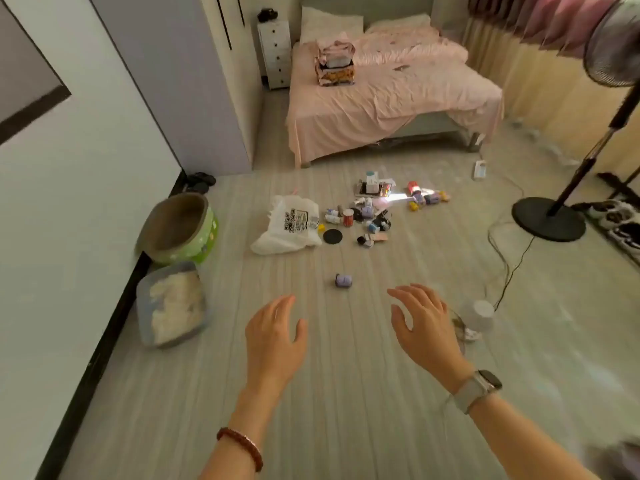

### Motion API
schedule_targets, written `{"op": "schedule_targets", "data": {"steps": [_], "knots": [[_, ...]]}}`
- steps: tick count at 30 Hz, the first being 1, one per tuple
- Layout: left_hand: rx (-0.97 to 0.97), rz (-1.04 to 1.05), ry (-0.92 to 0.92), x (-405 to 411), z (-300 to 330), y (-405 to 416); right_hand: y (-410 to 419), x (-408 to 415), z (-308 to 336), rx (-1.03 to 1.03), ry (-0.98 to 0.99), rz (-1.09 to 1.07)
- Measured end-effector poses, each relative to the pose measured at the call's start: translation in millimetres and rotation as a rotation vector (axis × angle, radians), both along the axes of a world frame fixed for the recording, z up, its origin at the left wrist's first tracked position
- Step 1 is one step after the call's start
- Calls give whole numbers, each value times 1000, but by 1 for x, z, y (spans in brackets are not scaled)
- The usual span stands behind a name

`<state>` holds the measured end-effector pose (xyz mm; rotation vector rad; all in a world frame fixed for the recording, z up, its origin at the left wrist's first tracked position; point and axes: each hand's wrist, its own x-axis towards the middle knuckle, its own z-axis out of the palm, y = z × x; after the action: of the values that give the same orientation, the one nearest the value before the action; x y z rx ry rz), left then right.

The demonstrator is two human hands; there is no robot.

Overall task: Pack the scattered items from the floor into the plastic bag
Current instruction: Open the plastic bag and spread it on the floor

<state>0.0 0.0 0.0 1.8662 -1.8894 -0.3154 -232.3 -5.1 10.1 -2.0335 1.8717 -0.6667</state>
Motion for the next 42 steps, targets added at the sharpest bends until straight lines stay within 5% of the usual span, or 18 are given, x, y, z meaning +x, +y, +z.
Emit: {"op": "schedule_targets", "data": {"steps": [10,19,26,42], "knots": [[306,99,-42,16,-83,-91,-93,9,-92,303,51,9],[428,46,-91,-10,-86,-336,-331,-2,-107,451,47,40],[412,116,73,-5,-79,-484,-491,20,-98,525,34,92],[710,395,276,167,-229,-894,-909,163,-228,756,13,114]]}}
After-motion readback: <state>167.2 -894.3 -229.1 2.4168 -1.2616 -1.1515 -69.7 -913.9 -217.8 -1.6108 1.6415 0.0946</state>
